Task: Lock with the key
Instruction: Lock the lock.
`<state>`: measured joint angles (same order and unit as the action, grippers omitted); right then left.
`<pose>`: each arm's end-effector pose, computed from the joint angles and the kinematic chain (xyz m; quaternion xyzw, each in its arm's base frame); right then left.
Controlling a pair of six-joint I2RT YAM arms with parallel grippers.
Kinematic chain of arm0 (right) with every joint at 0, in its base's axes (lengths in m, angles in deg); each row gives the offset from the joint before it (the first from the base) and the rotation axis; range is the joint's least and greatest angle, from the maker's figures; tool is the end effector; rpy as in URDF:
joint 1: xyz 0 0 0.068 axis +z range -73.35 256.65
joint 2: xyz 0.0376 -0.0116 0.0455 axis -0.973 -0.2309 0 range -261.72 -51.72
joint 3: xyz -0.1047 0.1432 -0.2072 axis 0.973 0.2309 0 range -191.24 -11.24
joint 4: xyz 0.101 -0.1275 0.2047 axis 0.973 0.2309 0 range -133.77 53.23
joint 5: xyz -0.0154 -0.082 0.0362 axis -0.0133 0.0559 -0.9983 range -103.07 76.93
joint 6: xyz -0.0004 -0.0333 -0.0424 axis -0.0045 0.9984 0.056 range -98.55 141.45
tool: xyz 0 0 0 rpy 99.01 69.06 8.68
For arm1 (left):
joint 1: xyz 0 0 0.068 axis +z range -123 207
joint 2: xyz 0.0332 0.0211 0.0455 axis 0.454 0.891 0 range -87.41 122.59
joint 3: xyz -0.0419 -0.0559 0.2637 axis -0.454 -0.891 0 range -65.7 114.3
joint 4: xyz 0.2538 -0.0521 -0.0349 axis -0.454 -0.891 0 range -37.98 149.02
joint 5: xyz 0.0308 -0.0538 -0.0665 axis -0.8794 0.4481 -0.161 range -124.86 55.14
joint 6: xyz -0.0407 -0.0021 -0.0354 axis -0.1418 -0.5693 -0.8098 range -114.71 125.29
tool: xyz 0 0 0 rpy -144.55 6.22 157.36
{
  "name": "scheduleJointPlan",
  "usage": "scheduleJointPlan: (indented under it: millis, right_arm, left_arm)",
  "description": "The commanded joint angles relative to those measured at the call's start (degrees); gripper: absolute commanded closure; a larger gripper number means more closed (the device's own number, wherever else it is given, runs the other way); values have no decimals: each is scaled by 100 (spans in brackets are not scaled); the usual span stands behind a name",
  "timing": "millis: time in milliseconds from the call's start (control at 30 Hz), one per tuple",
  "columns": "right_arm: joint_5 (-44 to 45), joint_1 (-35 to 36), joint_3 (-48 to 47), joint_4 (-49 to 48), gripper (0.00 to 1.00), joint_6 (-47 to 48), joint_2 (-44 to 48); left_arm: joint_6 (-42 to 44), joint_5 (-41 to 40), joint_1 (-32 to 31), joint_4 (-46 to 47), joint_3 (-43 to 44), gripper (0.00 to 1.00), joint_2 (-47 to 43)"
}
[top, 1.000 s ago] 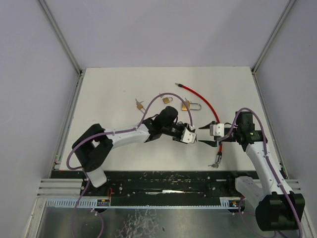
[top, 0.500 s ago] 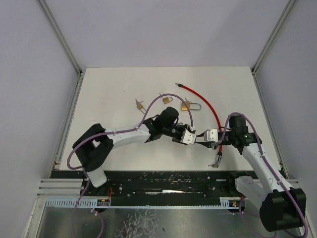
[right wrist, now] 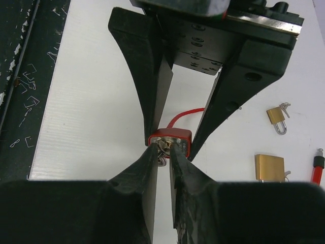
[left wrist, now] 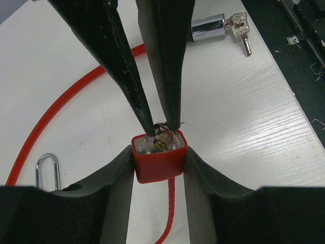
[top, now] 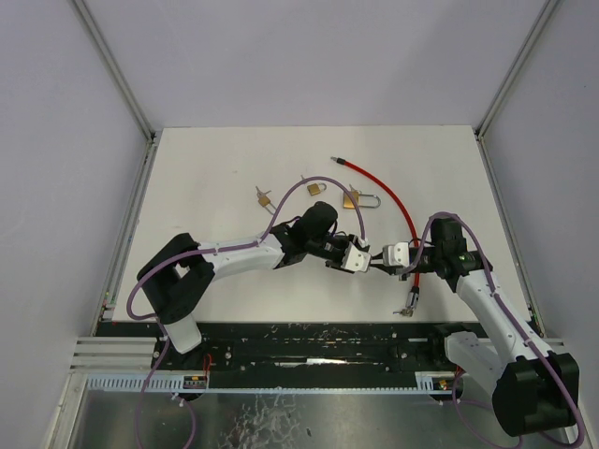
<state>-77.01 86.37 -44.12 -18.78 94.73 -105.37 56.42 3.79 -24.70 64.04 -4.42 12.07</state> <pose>0.1685 0.0613 0.2311 -0.6701 0.4565 0.2488 0.5298 0.2169 -0.3107 0.2137 0.7470 0.3946 -0.2933 0.4475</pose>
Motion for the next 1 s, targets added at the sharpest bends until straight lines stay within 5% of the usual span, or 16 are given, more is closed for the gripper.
scheduleJointPlan:
  millis: [0,433,633,700,833,967]
  right_arm:
    - [-66,65,17,-144,82,-146,-23]
    - [-55,95,10,-101,100,-366,-48]
    - [-126,94,-52,-514,100,-1811,-101]
    - [-109,100,-166,-491,91,-2060,-68]
    - [-101,-46,-137,-730,57,-2355,299]
    - [-208,-180,47,-928,50,-2397,579]
  left_arm:
    - [0,145,-28,103,38,100,-116]
    - [-95,53,-26,133,34,100,-139]
    - [-173,-37,-20,252,-23,100,-181]
    - [-182,-50,-30,301,-57,100,-211]
    - [-184,-51,-24,346,-103,100,-234]
    - [-185,-31,-20,351,-91,100,-221]
